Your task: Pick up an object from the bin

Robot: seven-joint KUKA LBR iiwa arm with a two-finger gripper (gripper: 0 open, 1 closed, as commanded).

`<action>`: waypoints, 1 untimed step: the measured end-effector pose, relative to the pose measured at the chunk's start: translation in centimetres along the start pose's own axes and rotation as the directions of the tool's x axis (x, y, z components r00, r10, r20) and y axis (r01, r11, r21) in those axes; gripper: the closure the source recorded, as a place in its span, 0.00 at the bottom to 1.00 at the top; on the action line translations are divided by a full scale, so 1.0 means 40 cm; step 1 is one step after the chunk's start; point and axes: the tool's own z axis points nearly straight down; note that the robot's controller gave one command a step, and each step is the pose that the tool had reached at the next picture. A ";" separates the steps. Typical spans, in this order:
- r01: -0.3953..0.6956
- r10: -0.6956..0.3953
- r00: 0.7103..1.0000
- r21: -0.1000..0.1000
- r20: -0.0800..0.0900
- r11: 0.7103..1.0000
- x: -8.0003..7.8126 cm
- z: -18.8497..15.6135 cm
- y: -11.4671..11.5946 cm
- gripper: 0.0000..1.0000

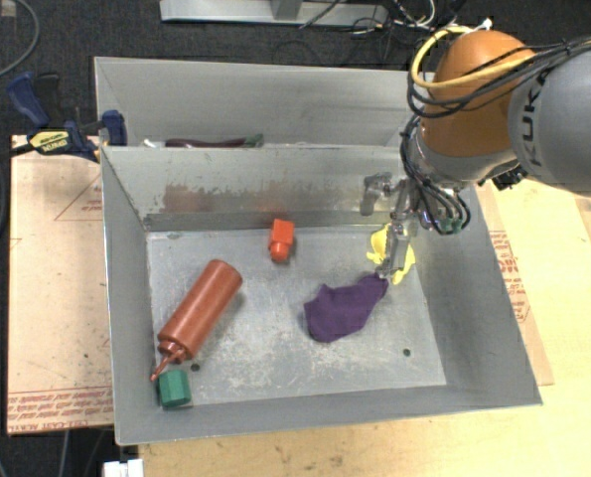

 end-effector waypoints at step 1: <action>0.001 -0.001 1.000 0.001 0.006 1.000 -0.002 -0.012 0.000 0.00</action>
Offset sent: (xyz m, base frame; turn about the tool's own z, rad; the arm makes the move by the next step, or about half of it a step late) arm -0.0794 0.0068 -0.0706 -0.1814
